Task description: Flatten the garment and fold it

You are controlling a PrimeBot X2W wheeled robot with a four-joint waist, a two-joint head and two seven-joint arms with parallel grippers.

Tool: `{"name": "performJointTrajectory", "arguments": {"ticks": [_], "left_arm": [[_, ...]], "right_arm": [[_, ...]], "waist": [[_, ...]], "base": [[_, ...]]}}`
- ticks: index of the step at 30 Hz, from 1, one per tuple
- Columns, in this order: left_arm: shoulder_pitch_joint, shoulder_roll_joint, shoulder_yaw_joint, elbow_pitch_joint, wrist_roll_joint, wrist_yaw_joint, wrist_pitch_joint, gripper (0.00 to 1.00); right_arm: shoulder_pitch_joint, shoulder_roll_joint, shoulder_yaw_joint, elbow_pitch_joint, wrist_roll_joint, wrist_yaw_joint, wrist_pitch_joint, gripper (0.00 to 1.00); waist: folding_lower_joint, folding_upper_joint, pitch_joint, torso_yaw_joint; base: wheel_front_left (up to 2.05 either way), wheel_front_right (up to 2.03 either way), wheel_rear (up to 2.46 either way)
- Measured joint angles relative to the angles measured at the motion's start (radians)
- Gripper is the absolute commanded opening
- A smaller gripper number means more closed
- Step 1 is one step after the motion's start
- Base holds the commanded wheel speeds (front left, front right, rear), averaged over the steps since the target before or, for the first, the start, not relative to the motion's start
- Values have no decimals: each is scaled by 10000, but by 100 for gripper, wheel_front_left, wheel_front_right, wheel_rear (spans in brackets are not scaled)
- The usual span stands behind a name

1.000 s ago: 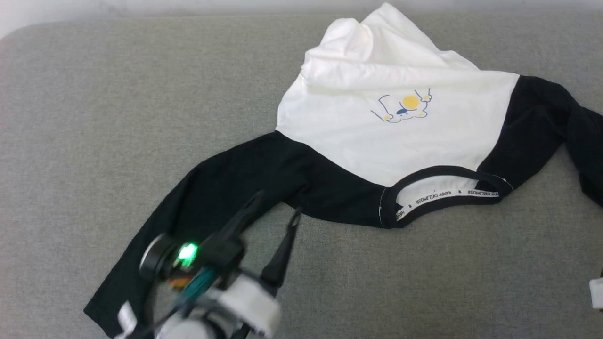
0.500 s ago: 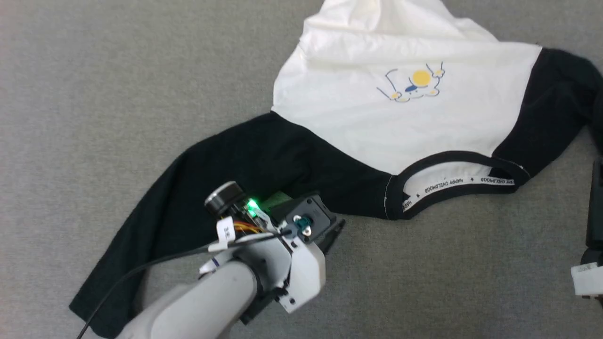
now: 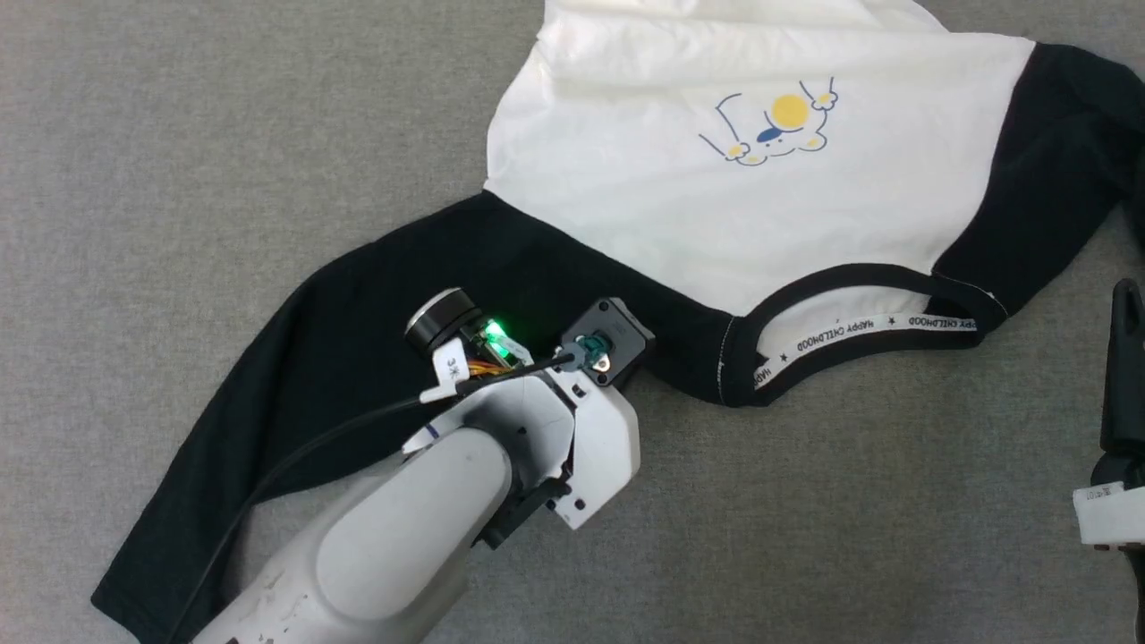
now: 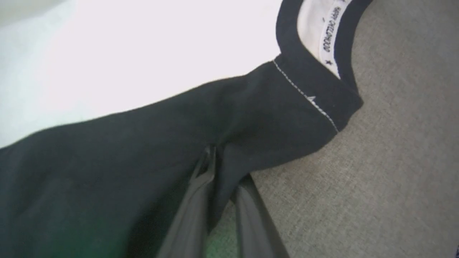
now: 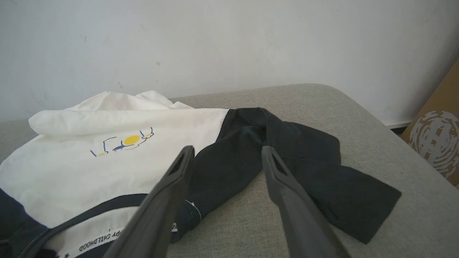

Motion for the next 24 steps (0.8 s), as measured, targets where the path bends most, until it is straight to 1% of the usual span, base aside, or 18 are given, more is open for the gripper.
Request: {"name": "performJointTrajectory", "arguments": {"ticks": [3, 7, 12, 14, 17, 21, 24], "left_arm": [[229, -58, 234, 36, -274, 190, -424, 0], [1315, 0, 748, -443, -838, 752, -1210, 0], [2698, 619, 1390, -1590, -1068, 1551, -1965, 0], [3226, 874, 1616, -2046, -1145, 1864, -2159, 0], [3764, 1145, 1833, -2566, -1187, 2161, -2303, 0], [4057, 1285, 1921, -2918, -1223, 2318, -2334, 0], [4064, 1266, 1889, -3051, -1223, 2324, -2378, 0]], "right_arm": [[2, 0, 12, 65, 6, 0, -2, 100], [35, 0, 56, 215, 10, 0, 8, 100], [360, -2, 274, 326, 10, 0, 326, 100], [500, 4, 445, 337, 4, 0, 685, 100], [608, -90, 719, 311, -17, 0, 1526, 100], [577, -556, 926, 311, 65, 0, 2890, 100], [401, -830, 709, 360, 215, 0, 3804, 100]], "waist": [[0, 0, -154, -3], [1, 0, -522, 28], [-1, 0, -1071, 113], [-1, 0, -1263, 175], [-2, 0, -1435, 348], [-2, 0, -1536, 595], [-2, 0, -1538, 764]], "base": [[0, 0, 0], [0, 0, 0], [0, 0, 0], [0, 0, 0], [0, 0, 0], [0, 0, 0], [0, 0, 0]]}}
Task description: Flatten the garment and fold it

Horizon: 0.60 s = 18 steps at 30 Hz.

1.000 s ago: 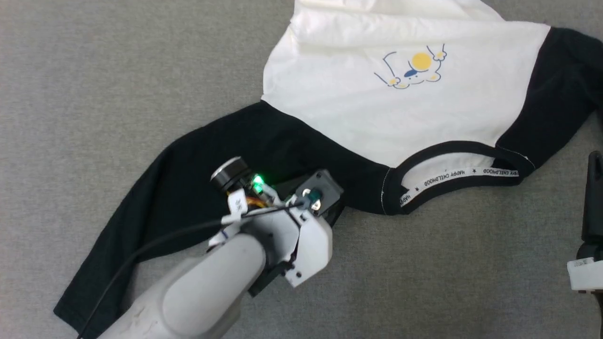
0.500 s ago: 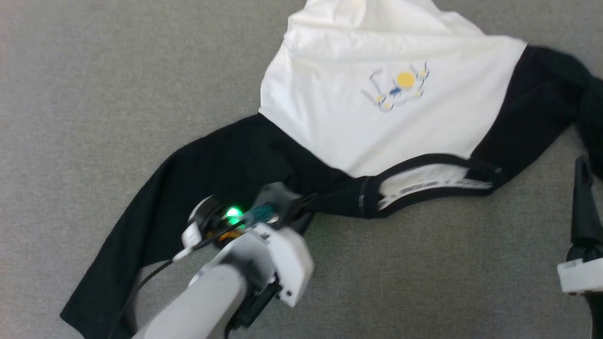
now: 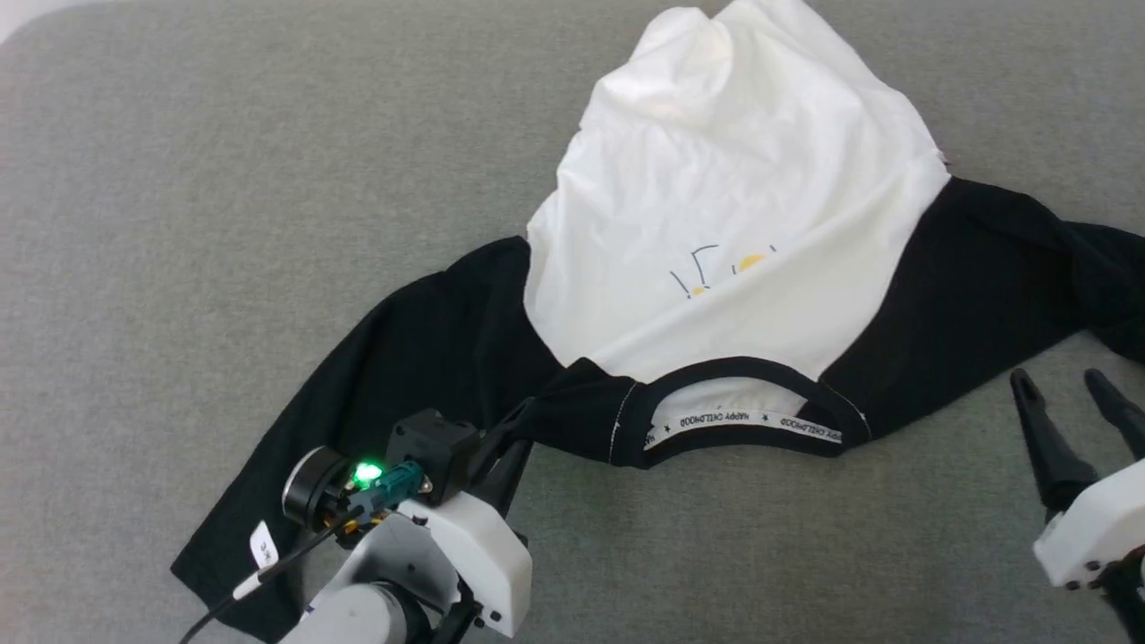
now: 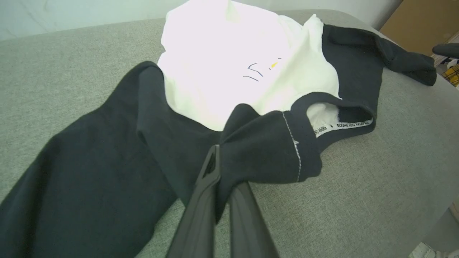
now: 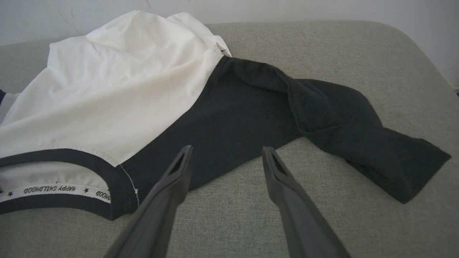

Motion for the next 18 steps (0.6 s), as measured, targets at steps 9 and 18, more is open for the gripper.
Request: {"name": "performJointTrajectory", "arguments": {"ticks": [9, 18], "left_arm": [[-286, -349, -309, -4, 46, -40, -61, 0], [-914, -736, -560, 155, 219, -157, -134, 0]], "right_arm": [[-814, -63, -828, 660, 232, -6, 1659, 100], [-1670, -247, -1304, 1574, 52, -6, 2408, 100]], "waist": [[1, 0, 500, 385], [2, 0, 1368, 749]], "base": [[0, 0, 0], [0, 0, 0]]}}
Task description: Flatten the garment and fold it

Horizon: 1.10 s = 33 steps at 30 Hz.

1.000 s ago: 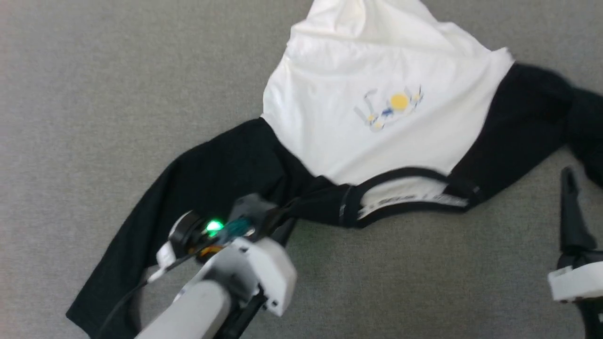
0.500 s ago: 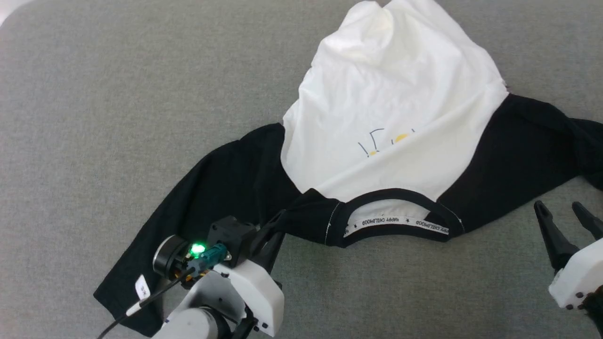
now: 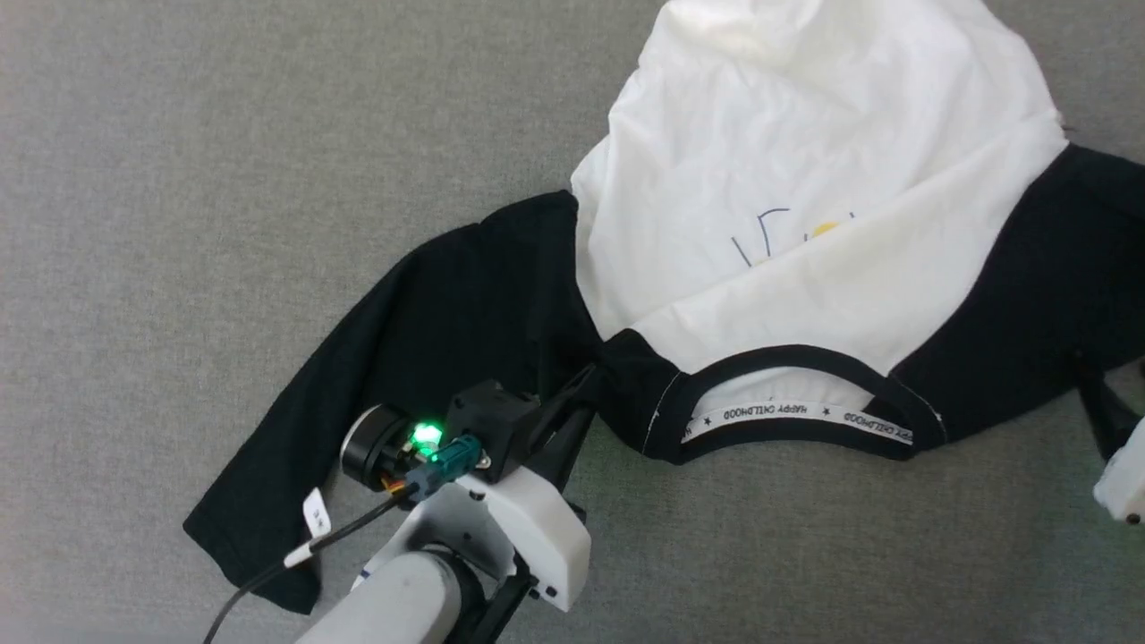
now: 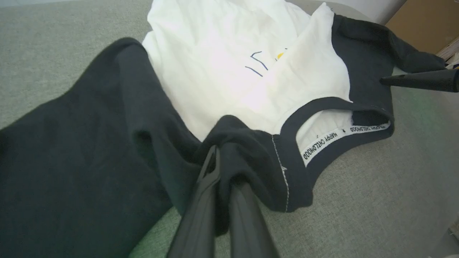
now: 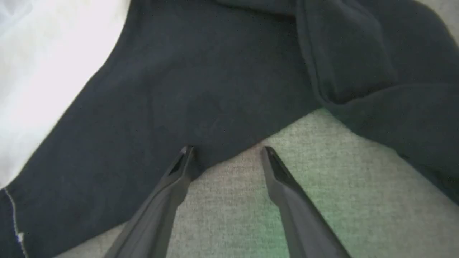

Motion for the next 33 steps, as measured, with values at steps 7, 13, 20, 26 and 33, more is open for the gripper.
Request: {"name": "performJointTrajectory", "arguments": {"ticks": [7, 13, 20, 26, 33], "left_arm": [[-201, -188, -81, 224, 31, -40, -88, 0], [-208, -263, -90, 403, -2, -44, -230, 0], [-198, -242, 144, 414, -48, -35, -851, 0], [-150, -213, 773, -12, -40, 245, -2121, 0], [-213, -169, 1411, -844, -150, 359, -2725, 0]], "right_arm": [[-546, -370, 125, 123, -17, -6, 339, 100], [-844, -550, 510, 190, 6, -15, 303, 0], [-860, -127, 571, 314, 155, -13, -771, 0], [-949, 314, 709, 111, 685, -4, -2213, 0], [-1349, 531, 1087, -721, 890, -4, -3563, 0]], "waist": [[-1, 0, 417, 327], [0, 0, 378, 352], [0, 0, -72, 205], [-1, 0, -710, -84], [-2, 0, -1496, -539]], "base": [[0, 0, 0], [0, 0, 0], [0, 0, 0], [0, 0, 0], [0, 0, 0]]}}
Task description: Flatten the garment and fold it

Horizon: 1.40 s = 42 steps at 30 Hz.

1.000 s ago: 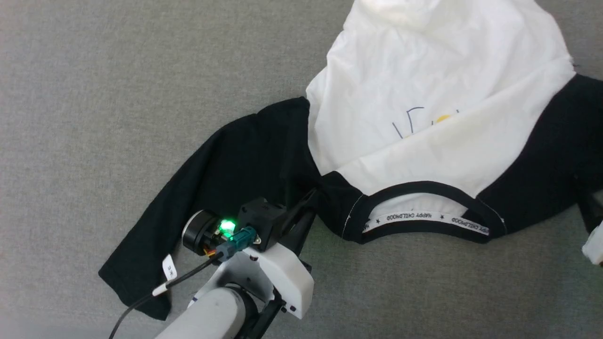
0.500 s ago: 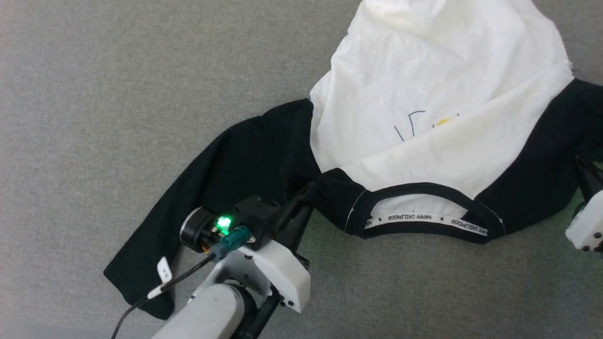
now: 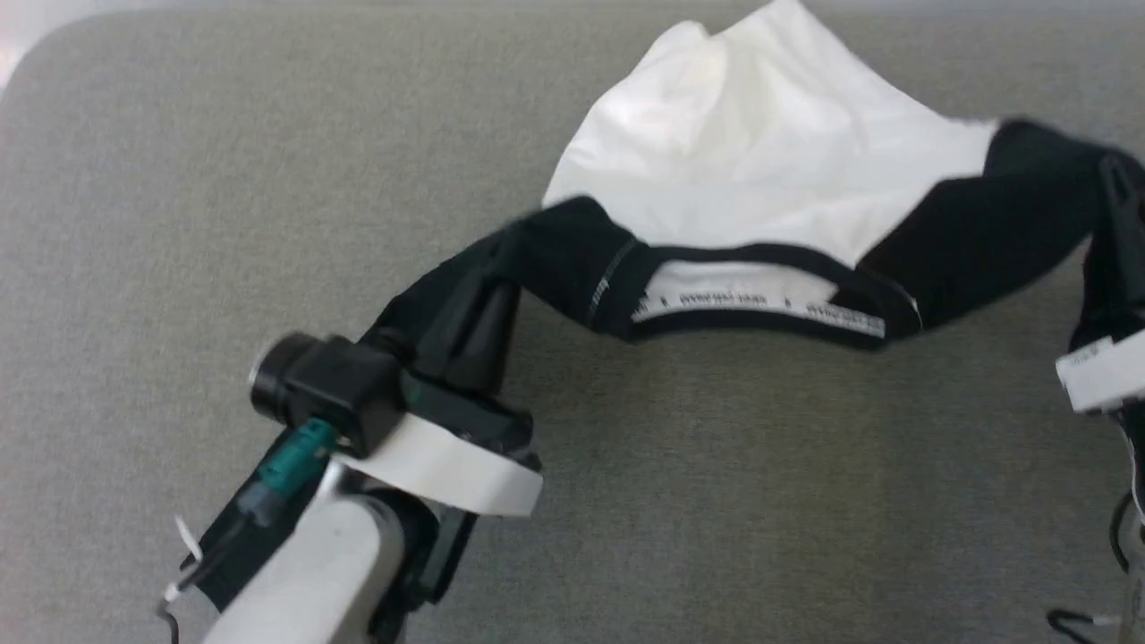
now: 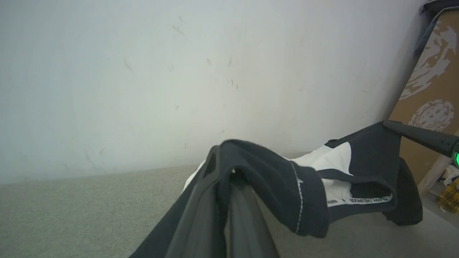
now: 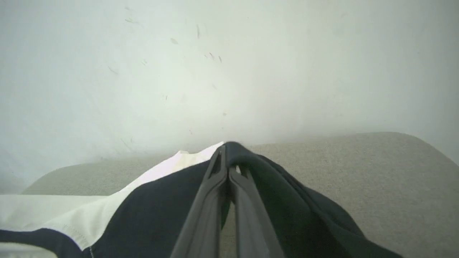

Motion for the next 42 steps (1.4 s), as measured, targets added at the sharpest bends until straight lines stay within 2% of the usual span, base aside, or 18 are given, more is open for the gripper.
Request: {"name": "performJointTrajectory", "arguments": {"ticks": [4, 10, 17, 25, 34, 42], "left_arm": [[-621, 67, 336, -362, -138, 44, 153, 0], [-2439, 435, 692, -474, -215, -232, 1342, 0], [-4583, 698, 909, 113, -460, -639, 2847, 0], [-5733, 633, 1085, 976, -1127, -763, 4086, 0], [-6705, 650, 1237, 1758, -1480, -719, 5095, 0], [-9552, 583, 1342, 2978, -500, -249, 5465, 0]], "right_arm": [[-675, 19, 414, -447, 86, 0, -391, 0], [-2143, -142, 1026, -709, 140, 0, -301, 0], [-3830, -439, 1515, -318, 194, 0, 451, 0], [-4976, -410, 1532, 355, 265, 0, 1542, 0], [-5879, -403, 1465, 1055, 242, 0, 2560, 0], [-8615, -780, 1501, 2414, -347, 0, 2420, 0]], "waist": [[0, -1, -468, -254], [0, -1, -1145, -579], [-1, -1, -1880, -823], [-1, -1, -2399, -961], [0, -1, -1928, -1043], [3, -1, -537, -1129]], "base": [[0, 0, 0], [0, 0, 0], [0, 0, 0], [0, 0, 0], [0, 0, 0], [0, 0, 0]]}}
